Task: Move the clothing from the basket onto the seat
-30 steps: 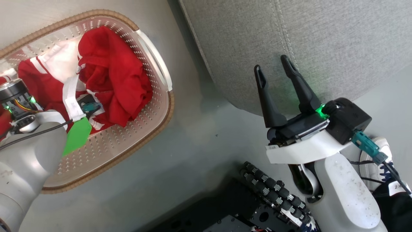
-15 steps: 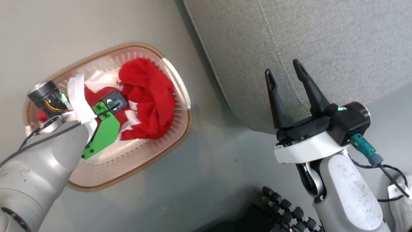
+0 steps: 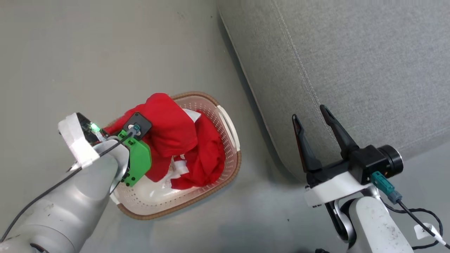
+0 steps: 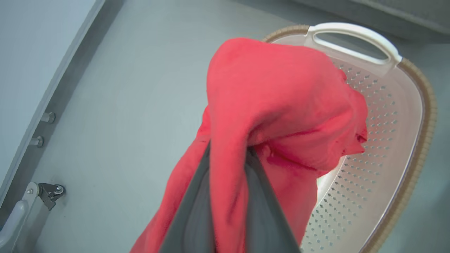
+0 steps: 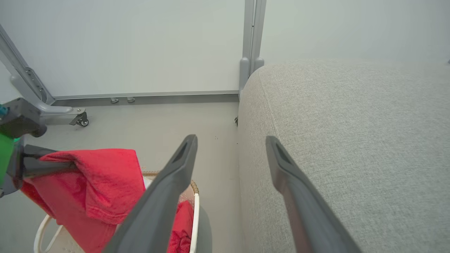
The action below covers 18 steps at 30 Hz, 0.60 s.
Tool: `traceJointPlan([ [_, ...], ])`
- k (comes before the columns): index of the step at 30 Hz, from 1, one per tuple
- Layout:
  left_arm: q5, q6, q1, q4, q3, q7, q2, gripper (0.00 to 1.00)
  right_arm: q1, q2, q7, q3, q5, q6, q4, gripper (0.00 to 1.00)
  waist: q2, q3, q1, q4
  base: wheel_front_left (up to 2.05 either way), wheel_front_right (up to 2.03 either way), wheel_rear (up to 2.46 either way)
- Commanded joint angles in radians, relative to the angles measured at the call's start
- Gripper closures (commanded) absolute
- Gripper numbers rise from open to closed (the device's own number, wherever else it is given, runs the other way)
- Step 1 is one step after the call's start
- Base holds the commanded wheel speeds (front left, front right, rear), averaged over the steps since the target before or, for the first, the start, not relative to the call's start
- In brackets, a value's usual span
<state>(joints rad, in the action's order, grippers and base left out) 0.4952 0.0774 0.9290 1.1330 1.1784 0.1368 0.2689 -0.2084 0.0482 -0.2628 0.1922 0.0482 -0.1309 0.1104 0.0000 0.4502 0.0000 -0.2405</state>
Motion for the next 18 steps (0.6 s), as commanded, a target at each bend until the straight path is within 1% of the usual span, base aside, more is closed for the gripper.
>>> traceJointPlan([
  [1,0.019,-0.009,-0.027,-0.01,-0.016,0.043,-0.008,1.0,0.028,0.004,-0.003,-0.005,-0.01,0.0,0.007,0.0,0.0,-0.151,0.0,0.107,0.0,0.0,0.0],
  [3,0.049,-0.017,-0.055,-0.026,-0.048,0.092,-0.016,1.0,0.046,0.004,-0.003,-0.006,-0.019,0.0,0.014,0.0,0.0,-0.186,0.0,0.119,0.0,0.0,0.0],
  [6,0.074,-0.035,-0.088,-0.078,-0.091,0.124,-0.007,1.0,0.07,0.003,-0.003,-0.001,-0.03,0.0,0.02,0.0,0.0,-0.231,0.0,0.132,0.0,0.0,0.0],
  [7,0.083,-0.05,-0.099,-0.109,-0.111,0.128,0.0,1.0,0.078,0.004,-0.003,0.0,-0.032,0.0,0.023,0.0,0.0,-0.248,0.0,0.136,0.0,0.0,0.0],
  [8,0.083,-0.06,-0.106,-0.159,-0.134,0.13,0.007,1.0,0.087,0.004,-0.003,0.0,-0.034,0.0,0.023,0.0,0.0,-0.261,0.0,0.14,0.0,0.0,0.0],
  [11,0.077,-0.114,-0.186,-0.352,-0.242,0.129,0.047,1.0,0.109,0.003,-0.003,0.001,-0.042,0.0,0.021,0.0,0.0,-0.299,0.0,0.149,0.0,0.0,0.0],
  [12,0.079,-0.116,-0.224,-0.421,-0.28,0.128,0.059,1.0,0.116,0.003,-0.003,0.002,-0.043,0.0,0.019,0.0,0.0,-0.312,0.0,0.152,0.0,0.0,0.0],
  [15,0.039,-0.142,-0.314,-0.596,-0.377,0.129,0.079,1.0,0.141,0.004,-0.003,0.001,-0.047,0.0,0.014,0.0,0.0,-0.343,0.0,0.159,0.0,0.0,0.0],
  [18,-0.002,-0.158,-0.419,-0.741,-0.482,0.129,0.079,1.0,0.166,0.003,-0.003,-0.005,-0.044,0.0,0.008,0.0,0.0,-0.371,0.0,0.168,0.0,0.0,0.0],
])
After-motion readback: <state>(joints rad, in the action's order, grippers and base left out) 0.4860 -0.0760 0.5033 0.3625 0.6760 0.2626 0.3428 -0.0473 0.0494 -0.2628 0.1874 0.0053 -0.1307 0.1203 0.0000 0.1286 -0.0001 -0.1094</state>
